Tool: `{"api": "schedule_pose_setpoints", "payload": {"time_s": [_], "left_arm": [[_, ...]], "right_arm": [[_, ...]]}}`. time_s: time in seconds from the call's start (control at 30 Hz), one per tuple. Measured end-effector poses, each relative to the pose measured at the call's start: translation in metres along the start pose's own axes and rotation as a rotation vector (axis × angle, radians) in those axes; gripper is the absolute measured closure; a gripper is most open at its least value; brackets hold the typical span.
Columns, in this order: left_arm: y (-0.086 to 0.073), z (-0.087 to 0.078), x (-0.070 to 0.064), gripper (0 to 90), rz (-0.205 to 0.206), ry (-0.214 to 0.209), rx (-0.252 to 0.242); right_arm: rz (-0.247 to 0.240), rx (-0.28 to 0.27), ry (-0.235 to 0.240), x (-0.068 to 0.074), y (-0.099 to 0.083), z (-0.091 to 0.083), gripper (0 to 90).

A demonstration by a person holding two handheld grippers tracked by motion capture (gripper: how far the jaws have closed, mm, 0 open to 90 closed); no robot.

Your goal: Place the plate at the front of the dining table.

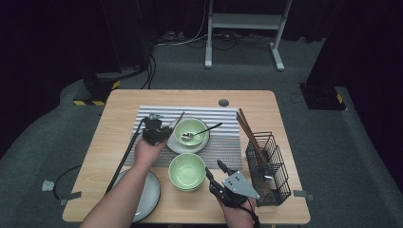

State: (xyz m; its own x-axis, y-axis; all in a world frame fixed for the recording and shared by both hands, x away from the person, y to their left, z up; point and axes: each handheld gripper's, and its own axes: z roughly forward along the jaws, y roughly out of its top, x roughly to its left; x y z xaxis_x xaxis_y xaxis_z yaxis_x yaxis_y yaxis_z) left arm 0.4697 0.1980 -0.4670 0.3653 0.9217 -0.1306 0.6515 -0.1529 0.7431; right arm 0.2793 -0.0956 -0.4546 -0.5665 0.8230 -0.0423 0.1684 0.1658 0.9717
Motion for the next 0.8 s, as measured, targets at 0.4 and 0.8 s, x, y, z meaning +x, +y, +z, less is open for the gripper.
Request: {"api": "schedule_pose_setpoints", "payload": {"time_s": [0.4,0.8], "left_arm": [[-0.025,-0.024,0.005,83.0,0.047,0.019,-0.005],[-0.046,-0.026,0.003,83.2,0.153,0.087,0.089]], "right_arm": [[-0.021,0.016,0.018,0.006,-0.001,0.004,52.2],[-0.02,0.02,0.012,0.003,-0.002,0.004,52.3]]}}
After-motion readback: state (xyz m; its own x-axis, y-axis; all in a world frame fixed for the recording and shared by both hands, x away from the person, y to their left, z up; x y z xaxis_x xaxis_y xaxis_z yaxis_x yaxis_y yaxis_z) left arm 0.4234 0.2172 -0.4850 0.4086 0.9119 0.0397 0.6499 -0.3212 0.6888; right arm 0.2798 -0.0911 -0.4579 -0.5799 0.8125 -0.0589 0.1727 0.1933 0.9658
